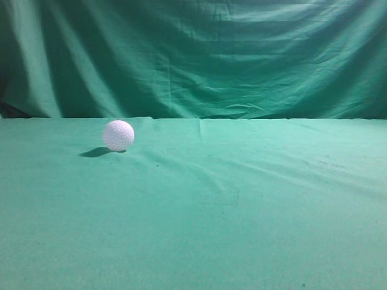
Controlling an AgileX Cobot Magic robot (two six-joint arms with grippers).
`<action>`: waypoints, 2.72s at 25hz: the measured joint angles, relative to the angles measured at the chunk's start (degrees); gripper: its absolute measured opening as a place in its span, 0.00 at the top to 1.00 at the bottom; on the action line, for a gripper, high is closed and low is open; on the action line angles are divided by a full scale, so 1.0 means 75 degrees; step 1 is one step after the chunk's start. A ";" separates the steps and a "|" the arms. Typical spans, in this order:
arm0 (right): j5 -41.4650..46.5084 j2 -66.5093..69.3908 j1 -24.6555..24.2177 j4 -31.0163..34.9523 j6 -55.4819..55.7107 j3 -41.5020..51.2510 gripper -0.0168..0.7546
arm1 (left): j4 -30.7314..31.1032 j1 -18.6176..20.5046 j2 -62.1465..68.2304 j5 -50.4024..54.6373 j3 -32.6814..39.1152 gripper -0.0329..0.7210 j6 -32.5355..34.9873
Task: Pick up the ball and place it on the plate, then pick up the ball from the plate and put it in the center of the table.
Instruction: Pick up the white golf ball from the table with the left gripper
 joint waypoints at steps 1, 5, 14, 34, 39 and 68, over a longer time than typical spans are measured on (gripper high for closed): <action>0.0000 0.0000 0.0000 0.0000 0.0000 0.0000 0.98 | -0.0010 -0.0092 0.0324 0.0270 -0.0272 0.96 0.0190; 0.0000 0.0000 0.0000 0.0000 0.0000 0.0000 0.98 | 0.0001 -0.0791 0.1767 0.0978 -0.1105 0.96 0.0915; 0.0000 0.0000 0.0000 0.0000 0.0000 0.0000 0.98 | 0.0461 -0.2521 0.5446 0.1051 -0.3090 0.96 0.0941; 0.0000 0.0000 0.0000 0.0000 0.0000 0.0000 0.98 | 0.1631 -0.3040 1.0796 0.1052 -0.6591 0.30 -0.0244; 0.0000 0.0000 0.0000 0.0000 0.0000 0.0000 0.98 | 0.2375 -0.3040 1.1367 0.1013 -0.6885 0.10 -0.1038; 0.0000 0.0000 0.0000 0.0000 0.0000 0.0000 0.98 | 0.2732 -0.3040 1.1803 0.2634 -0.8834 0.56 -0.1504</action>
